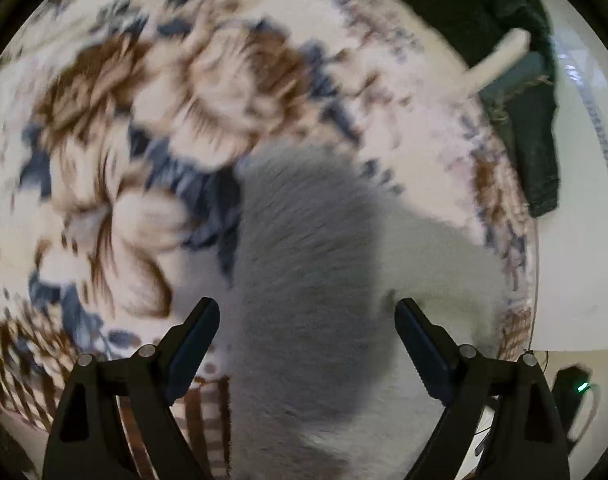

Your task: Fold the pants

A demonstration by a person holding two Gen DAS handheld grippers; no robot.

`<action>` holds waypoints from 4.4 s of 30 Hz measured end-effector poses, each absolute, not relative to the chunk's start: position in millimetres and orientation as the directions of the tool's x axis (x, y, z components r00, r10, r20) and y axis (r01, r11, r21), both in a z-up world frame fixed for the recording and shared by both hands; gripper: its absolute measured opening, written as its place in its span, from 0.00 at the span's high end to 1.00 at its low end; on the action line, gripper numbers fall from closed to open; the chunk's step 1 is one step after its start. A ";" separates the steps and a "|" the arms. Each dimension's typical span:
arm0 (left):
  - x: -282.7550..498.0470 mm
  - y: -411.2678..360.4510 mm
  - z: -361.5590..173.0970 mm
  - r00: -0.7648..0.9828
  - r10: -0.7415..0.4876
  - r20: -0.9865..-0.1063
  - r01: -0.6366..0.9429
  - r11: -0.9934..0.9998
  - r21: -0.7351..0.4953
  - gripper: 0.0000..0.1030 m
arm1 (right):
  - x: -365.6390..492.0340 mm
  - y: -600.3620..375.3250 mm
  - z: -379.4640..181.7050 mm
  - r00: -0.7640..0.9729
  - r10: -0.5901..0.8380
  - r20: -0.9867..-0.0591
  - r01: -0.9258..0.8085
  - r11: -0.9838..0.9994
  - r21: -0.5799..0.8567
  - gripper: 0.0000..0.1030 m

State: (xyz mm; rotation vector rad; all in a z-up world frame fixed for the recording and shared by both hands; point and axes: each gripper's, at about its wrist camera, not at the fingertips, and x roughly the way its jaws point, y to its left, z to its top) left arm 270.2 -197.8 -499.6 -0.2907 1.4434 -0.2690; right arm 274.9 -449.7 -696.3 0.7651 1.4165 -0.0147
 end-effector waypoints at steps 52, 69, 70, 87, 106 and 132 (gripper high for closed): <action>237.4 -184.5 -565.1 -0.027 -0.485 -0.874 -0.097 0.872 -0.480 0.08 | 219.7 -449.5 -789.0 0.399 0.751 -0.527 0.492 0.310 0.814 0.00; 221.6 -178.8 -556.7 0.053 -0.634 -0.771 -0.102 0.765 -0.636 0.49 | 206.0 -445.0 -733.0 0.364 0.706 -0.608 0.442 0.444 0.779 0.55; 221.4 -177.3 -551.8 0.062 -0.635 -0.770 -0.097 0.764 -0.638 0.50 | 204.1 -446.2 -727.1 0.372 0.704 -0.605 0.441 0.439 0.783 0.56; 231.3 -162.0 -592.5 0.009 -0.671 -0.742 -0.204 0.725 -0.658 0.29 | 175.0 -495.9 -785.3 0.466 0.762 -0.450 0.550 0.149 0.822 0.00; 249.8 -128.7 -458.6 0.219 -0.737 -0.639 -0.137 0.625 -0.768 0.50 | 174.7 -538.5 -597.5 0.493 0.699 -0.518 0.336 0.396 0.854 0.59; 697.8 180.1 -539.6 0.353 -0.650 -0.673 -0.069 0.699 -0.712 0.49 | 569.6 -174.9 -662.1 0.462 0.664 -0.588 0.165 0.588 0.792 0.57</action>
